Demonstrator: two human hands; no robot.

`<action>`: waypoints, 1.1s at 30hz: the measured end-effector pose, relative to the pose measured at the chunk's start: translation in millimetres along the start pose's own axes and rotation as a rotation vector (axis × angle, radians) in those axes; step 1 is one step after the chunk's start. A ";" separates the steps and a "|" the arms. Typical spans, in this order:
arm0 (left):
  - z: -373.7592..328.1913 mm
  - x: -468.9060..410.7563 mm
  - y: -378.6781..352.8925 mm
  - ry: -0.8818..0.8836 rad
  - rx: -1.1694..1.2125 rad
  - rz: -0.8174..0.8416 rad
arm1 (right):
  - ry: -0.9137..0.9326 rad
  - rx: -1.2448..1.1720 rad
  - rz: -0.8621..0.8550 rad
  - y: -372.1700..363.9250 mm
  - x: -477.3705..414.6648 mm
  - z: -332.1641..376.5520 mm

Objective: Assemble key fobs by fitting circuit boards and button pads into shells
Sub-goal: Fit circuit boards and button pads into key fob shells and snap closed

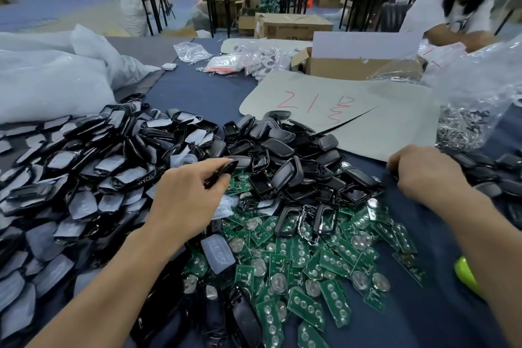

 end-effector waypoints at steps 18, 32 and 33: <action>4.2 -8.7 -0.8 0.199 0.491 -0.107 | 0.816 -0.312 0.152 -34.4 89.9 195.7; 1.7 -2.6 -1.3 0.187 0.427 -0.064 | 0.708 -1.074 -0.058 -38.4 65.2 162.7; 0.7 -2.5 -0.7 0.185 0.419 -0.065 | 0.717 -0.972 -0.094 -37.6 67.0 163.6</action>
Point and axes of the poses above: each hand's wrist, its own x-axis away from the middle knuckle, its own y-axis out of the back of the hand, z = x × y, the point moved 3 cm from there along -x, towards the middle knuckle, and after that the axes turned 13 degrees about z, right-handed, at the moved point
